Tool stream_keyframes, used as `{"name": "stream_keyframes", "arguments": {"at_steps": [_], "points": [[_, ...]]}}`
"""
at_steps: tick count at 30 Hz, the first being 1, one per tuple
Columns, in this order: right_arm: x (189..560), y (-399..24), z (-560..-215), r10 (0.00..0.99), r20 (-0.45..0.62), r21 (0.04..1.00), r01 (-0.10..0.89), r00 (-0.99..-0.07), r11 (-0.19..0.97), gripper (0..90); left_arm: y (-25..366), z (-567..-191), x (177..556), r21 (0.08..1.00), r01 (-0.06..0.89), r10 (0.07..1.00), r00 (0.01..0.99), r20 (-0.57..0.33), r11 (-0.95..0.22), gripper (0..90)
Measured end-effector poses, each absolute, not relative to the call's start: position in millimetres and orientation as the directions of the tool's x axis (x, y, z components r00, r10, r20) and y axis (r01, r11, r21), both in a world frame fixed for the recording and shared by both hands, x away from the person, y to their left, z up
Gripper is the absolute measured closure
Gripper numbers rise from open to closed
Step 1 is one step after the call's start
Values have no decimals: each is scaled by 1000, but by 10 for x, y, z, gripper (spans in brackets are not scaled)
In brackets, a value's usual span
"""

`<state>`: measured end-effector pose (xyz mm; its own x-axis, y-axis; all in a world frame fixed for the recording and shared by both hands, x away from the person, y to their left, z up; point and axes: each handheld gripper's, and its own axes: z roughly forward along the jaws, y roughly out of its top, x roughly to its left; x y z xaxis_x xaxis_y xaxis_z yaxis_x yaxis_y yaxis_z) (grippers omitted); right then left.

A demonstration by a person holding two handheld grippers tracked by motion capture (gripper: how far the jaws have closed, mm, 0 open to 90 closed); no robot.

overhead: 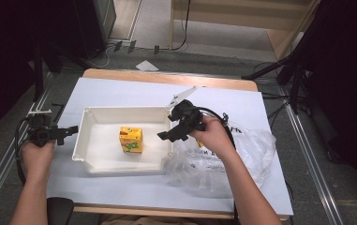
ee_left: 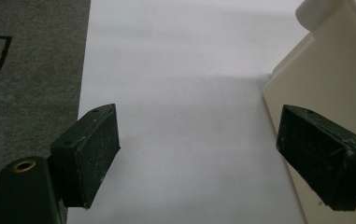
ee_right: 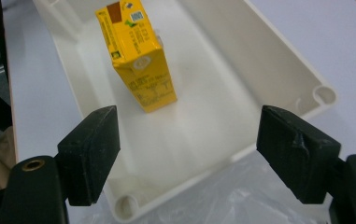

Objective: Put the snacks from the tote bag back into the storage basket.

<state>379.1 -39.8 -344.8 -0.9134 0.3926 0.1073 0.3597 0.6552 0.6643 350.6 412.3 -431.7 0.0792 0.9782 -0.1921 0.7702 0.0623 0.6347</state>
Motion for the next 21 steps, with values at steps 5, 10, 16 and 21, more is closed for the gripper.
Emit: {"name": "stream_keyframes", "arguments": {"at_steps": [5,10,16,21], "points": [[3747,-598,-3471,427,114,672,386,-897,631,227,4119,-4322,3508,636,769,978,79,-192,63,142],[3713,-759,-3504,449,120,676,404,-886,617,228,4116,-4320,3505,635,770,978,79,-194,64,142],[3668,-924,-3569,464,113,674,412,-878,614,228,4119,-4322,3503,634,770,979,79,-190,62,142],[3640,-1064,-3626,482,115,688,420,-869,592,228,4114,-4321,3504,634,770,978,79,-194,63,142]]}}
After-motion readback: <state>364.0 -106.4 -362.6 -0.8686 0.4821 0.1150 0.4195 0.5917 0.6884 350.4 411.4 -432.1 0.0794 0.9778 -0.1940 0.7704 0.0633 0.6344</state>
